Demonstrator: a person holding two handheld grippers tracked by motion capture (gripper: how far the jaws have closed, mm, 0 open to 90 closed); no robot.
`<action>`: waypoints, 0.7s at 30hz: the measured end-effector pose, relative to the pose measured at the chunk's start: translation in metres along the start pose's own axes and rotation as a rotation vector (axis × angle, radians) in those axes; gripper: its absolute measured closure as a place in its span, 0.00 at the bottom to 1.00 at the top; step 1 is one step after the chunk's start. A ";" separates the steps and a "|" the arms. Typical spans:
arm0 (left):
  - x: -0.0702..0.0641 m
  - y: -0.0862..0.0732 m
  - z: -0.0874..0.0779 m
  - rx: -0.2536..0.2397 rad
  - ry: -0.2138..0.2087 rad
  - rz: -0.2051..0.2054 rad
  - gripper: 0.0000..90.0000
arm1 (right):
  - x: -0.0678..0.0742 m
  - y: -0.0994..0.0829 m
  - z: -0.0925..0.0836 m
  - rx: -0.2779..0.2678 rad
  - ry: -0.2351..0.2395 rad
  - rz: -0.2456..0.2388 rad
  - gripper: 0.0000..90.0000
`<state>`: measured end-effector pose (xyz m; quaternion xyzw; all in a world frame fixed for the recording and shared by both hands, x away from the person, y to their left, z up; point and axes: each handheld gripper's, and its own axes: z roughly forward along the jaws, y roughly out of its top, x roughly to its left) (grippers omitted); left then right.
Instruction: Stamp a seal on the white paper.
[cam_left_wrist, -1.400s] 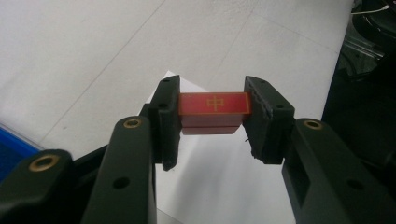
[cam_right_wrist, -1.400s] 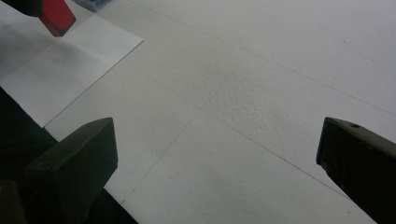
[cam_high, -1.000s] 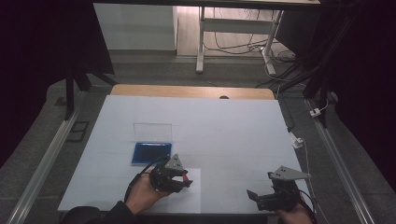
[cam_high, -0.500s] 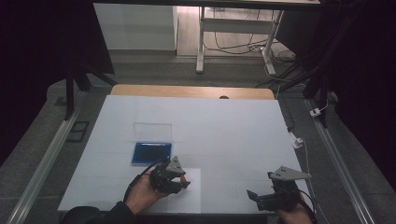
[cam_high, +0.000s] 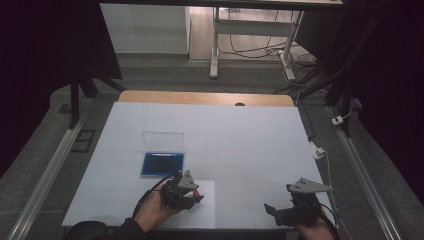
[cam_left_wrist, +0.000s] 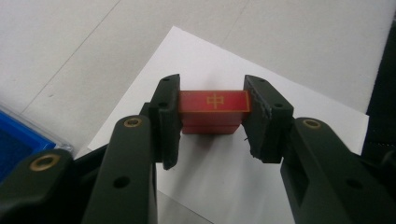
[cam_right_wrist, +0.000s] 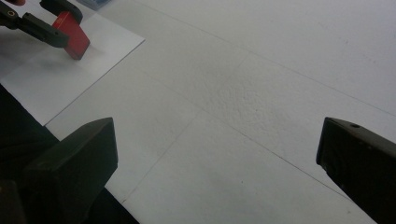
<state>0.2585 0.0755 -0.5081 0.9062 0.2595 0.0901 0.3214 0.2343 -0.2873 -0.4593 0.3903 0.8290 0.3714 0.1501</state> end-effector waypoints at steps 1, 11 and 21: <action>0.000 0.000 0.000 0.000 -0.001 -0.002 0.65 | 0.000 0.000 0.000 0.001 0.000 0.000 0.00; 0.008 -0.002 0.000 -0.007 -0.053 -0.029 0.65 | 0.000 0.000 0.000 0.001 0.001 0.005 0.00; 0.007 0.001 -0.001 0.006 -0.042 -0.020 0.65 | -0.001 0.000 0.000 -0.005 0.000 0.005 0.00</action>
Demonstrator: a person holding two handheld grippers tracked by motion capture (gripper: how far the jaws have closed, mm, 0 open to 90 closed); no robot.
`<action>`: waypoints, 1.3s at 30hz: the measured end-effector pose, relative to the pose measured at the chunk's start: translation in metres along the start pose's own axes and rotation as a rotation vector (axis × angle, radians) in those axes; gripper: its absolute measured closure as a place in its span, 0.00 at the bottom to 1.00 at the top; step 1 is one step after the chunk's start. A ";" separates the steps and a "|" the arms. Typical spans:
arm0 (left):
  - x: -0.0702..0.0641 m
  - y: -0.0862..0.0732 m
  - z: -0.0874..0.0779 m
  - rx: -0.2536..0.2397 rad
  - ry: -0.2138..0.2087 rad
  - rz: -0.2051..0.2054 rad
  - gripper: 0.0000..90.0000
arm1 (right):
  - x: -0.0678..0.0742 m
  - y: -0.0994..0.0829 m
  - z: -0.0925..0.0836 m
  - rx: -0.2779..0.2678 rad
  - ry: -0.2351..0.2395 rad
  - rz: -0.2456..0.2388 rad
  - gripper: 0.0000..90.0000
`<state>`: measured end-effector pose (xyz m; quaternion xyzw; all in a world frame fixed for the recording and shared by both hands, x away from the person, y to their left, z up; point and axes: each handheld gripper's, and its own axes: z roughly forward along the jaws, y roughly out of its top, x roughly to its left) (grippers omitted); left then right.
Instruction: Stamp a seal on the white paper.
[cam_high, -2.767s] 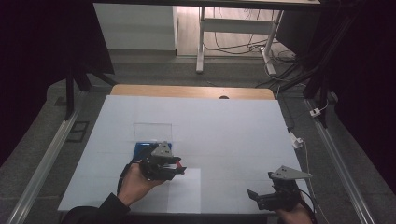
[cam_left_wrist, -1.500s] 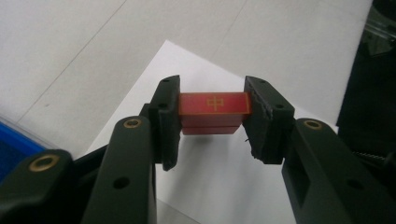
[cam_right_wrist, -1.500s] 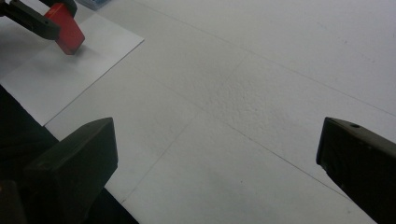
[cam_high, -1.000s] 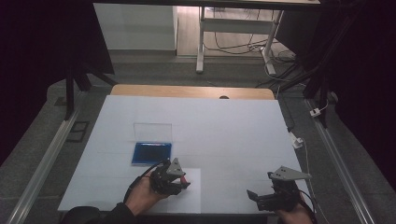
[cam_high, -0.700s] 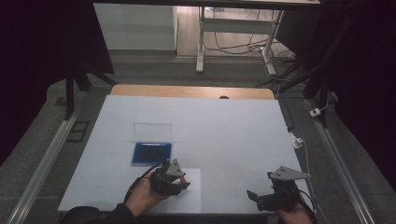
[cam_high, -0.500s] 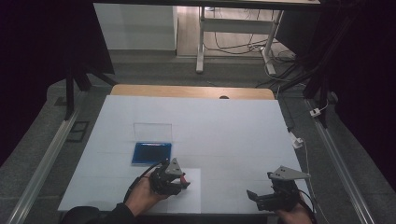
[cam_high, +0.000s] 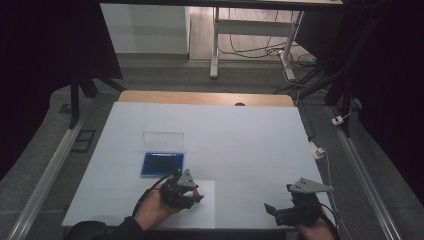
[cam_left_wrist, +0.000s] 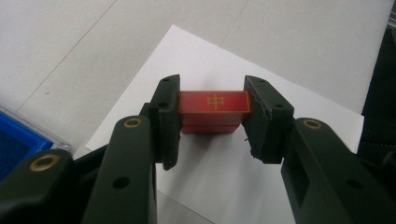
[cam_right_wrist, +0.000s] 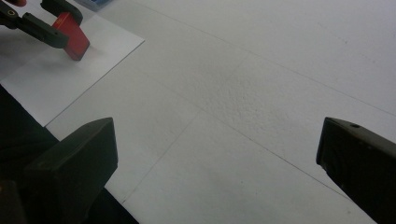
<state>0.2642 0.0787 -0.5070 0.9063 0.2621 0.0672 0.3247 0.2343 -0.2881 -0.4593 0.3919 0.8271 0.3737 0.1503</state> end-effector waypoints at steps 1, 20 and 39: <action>0.000 0.000 0.000 0.000 0.001 -0.003 0.65 | 0.000 0.000 0.000 0.000 0.000 0.000 0.00; 0.002 0.005 -0.005 -0.010 -0.018 0.000 0.65 | 0.000 0.000 0.000 -0.001 0.001 0.001 0.00; 0.004 0.007 -0.018 -0.058 -0.030 -0.005 0.65 | 0.000 0.000 0.000 -0.003 0.001 0.004 0.00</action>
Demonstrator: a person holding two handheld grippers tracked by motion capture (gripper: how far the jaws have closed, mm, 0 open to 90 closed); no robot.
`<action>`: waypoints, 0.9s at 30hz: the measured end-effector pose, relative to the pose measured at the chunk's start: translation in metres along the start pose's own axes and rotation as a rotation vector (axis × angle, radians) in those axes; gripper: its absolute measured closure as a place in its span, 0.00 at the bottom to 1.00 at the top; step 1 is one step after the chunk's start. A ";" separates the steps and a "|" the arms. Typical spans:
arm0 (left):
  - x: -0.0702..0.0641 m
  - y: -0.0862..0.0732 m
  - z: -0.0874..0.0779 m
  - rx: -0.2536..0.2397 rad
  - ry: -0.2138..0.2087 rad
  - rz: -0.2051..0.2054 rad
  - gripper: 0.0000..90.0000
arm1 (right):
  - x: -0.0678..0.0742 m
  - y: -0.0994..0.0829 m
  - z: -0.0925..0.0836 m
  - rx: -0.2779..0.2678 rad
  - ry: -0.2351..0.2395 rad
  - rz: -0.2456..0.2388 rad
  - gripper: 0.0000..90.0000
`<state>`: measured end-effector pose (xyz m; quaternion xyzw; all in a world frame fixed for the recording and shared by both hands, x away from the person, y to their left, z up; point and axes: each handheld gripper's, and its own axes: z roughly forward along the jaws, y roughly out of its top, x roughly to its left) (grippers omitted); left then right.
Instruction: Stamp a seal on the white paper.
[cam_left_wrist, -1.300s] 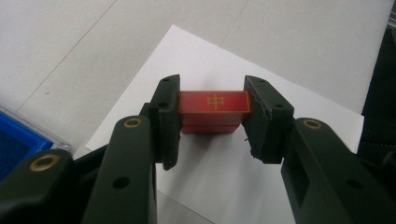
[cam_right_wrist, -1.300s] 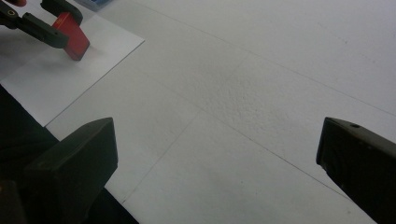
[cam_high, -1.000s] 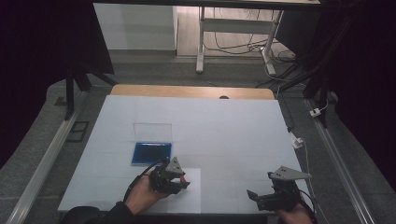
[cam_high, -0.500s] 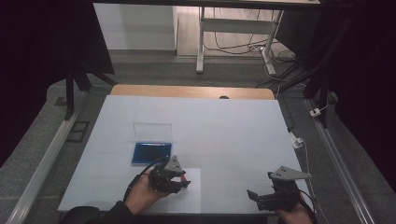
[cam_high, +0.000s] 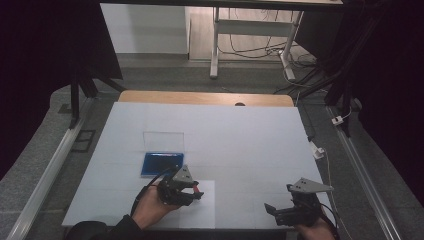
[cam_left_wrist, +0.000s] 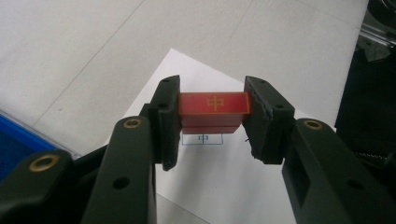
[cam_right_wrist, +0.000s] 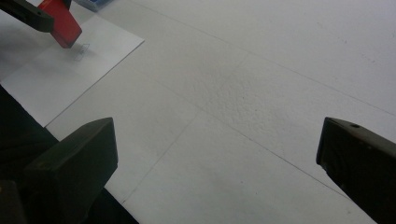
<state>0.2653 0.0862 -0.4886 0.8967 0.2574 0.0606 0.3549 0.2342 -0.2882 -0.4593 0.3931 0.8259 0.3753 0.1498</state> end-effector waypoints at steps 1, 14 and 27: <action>0.001 0.000 -0.001 -0.003 0.000 0.001 0.65 | 0.000 0.000 0.000 0.000 0.000 0.000 0.00; 0.008 -0.001 -0.014 -0.038 0.014 -0.026 0.65 | -0.001 0.000 0.000 0.000 -0.001 0.006 0.00; 0.016 -0.004 -0.022 -0.050 0.032 -0.042 0.65 | -0.001 0.000 0.000 0.000 0.001 0.009 0.00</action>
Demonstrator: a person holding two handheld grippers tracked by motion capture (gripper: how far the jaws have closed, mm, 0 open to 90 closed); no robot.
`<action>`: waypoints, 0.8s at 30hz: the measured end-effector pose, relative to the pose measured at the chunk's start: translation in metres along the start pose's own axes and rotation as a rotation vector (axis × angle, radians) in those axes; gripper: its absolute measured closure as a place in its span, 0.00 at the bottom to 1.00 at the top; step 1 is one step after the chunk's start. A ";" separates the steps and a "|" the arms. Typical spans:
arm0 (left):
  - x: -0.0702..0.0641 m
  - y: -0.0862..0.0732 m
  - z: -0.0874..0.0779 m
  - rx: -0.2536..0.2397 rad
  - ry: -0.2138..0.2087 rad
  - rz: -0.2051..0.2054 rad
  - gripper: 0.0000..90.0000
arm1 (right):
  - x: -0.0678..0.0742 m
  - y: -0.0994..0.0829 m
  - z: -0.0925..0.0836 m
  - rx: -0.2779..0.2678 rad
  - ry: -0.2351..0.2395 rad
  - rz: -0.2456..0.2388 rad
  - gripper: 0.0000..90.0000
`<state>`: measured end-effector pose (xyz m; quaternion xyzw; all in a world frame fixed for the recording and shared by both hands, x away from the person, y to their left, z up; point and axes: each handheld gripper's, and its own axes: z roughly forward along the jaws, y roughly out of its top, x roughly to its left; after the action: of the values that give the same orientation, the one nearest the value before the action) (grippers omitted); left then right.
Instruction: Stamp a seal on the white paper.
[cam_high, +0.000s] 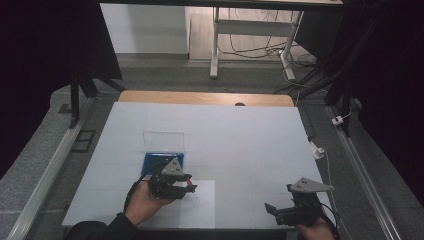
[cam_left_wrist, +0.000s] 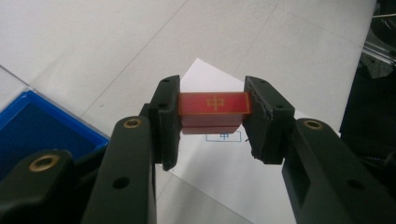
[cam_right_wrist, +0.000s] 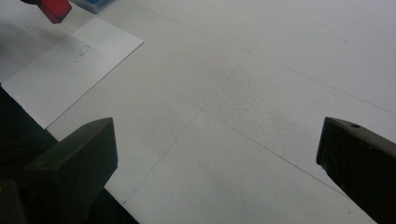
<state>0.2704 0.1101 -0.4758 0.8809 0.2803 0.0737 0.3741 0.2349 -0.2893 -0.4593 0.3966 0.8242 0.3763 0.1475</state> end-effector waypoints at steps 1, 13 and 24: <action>0.001 0.000 -0.001 -0.001 0.004 -0.005 0.65 | 0.000 0.000 0.000 0.000 0.000 0.000 0.00; 0.013 -0.004 -0.012 -0.012 0.052 -0.025 0.65 | 0.000 0.000 0.000 0.000 0.003 -0.002 0.00; 0.031 -0.011 -0.024 -0.029 0.095 -0.079 0.65 | 0.000 0.000 0.000 0.000 0.002 -0.001 0.00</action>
<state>0.2834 0.1479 -0.4686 0.8592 0.3314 0.1046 0.3755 0.2349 -0.2893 -0.4592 0.3956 0.8246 0.3767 0.1468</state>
